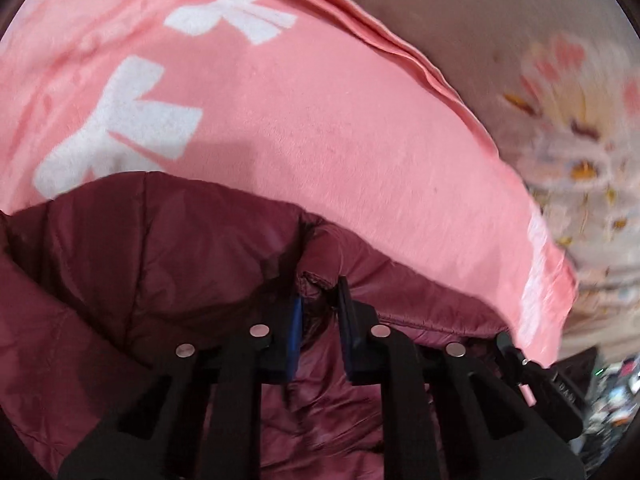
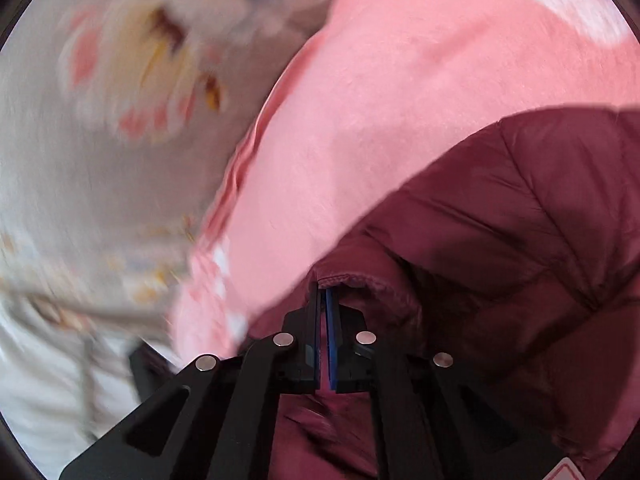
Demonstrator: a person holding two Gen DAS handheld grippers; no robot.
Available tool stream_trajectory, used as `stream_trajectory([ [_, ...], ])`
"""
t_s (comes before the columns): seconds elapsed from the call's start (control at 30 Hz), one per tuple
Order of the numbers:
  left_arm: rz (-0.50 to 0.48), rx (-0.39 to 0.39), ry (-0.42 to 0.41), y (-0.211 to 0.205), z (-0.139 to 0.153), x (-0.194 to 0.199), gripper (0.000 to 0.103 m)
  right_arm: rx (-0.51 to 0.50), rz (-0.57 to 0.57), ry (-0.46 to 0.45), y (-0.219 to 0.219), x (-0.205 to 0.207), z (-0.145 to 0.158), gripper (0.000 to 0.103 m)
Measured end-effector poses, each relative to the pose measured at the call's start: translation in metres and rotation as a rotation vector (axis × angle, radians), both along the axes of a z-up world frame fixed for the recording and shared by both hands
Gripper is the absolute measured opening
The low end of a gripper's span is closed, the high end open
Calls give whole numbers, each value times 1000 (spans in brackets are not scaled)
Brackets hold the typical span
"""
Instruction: Fold large clothes
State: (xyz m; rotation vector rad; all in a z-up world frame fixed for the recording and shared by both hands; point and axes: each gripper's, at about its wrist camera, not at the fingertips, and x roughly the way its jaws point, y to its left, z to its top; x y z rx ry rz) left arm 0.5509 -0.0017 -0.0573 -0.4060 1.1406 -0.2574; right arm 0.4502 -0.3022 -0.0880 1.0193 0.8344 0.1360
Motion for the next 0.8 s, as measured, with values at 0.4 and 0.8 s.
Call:
stream_trajectory([
  [0.4,-108,263,-233,-19,-24,-38,14,-556,158,6,52,-6,-5,0],
  [0.8,-92,506,-373,-48,-35,-54,16,-814,143,-1,74,-4,-5,0],
])
